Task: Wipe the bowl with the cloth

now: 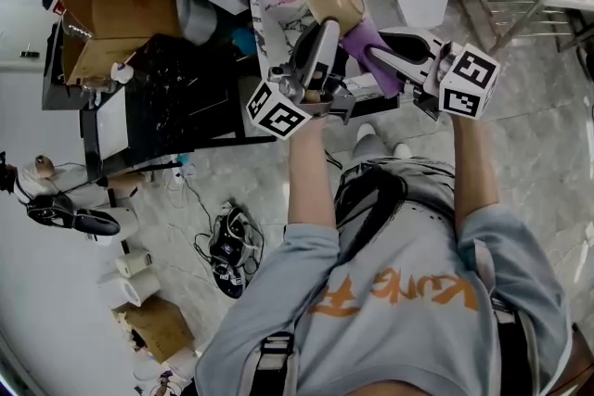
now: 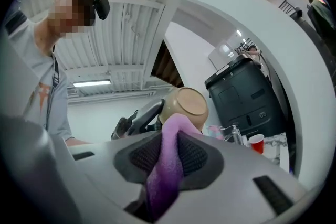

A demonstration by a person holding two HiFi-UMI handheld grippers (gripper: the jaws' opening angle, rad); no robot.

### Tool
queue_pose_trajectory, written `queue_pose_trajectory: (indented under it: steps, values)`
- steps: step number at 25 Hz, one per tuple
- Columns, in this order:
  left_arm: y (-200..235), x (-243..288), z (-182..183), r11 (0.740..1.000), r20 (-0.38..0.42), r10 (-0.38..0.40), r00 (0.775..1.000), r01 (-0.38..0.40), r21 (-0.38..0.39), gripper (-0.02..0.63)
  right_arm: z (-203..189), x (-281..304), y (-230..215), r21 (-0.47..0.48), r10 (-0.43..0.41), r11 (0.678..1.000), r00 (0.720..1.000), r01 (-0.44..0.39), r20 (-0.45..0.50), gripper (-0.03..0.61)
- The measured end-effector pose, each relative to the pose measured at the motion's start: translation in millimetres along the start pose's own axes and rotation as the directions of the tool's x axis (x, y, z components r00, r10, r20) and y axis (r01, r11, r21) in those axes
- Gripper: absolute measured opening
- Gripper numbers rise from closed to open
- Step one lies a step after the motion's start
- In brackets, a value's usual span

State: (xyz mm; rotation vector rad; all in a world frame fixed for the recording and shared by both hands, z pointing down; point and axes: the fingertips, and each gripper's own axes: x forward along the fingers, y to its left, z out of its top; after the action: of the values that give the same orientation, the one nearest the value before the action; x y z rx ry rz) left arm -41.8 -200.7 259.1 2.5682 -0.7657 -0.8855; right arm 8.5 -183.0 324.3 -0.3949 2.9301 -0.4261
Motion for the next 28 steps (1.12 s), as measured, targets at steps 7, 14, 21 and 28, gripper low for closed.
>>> queue_pose_trajectory:
  steps: [7, 14, 21, 28]
  values:
    - [10, -7, -11, 0.999, -0.047, 0.036, 0.998, -0.036, 0.000, 0.034, 5, -3, 3, -0.009, 0.011, 1.000, 1.000, -0.010, 0.025, 0.103]
    - [18, -21, -33, 0.999, -0.142, 0.046, 0.989, -0.047, -0.007, 0.034, 22, -11, -8, 0.040, -0.026, 0.999, 0.988, 0.020, 0.154, 0.103]
    - [4, -19, -58, 0.999, -0.277, -0.037, 0.960, 0.034, -0.017, 0.034, 36, -23, -31, 0.090, -0.125, 0.990, 0.960, 0.106, 0.249, 0.103]
    - [-16, -22, -61, 0.989, -0.302, -0.147, 0.942, 0.139, -0.049, 0.034, 36, -26, -48, 0.143, -0.209, 0.974, 0.936, 0.174, 0.283, 0.104]
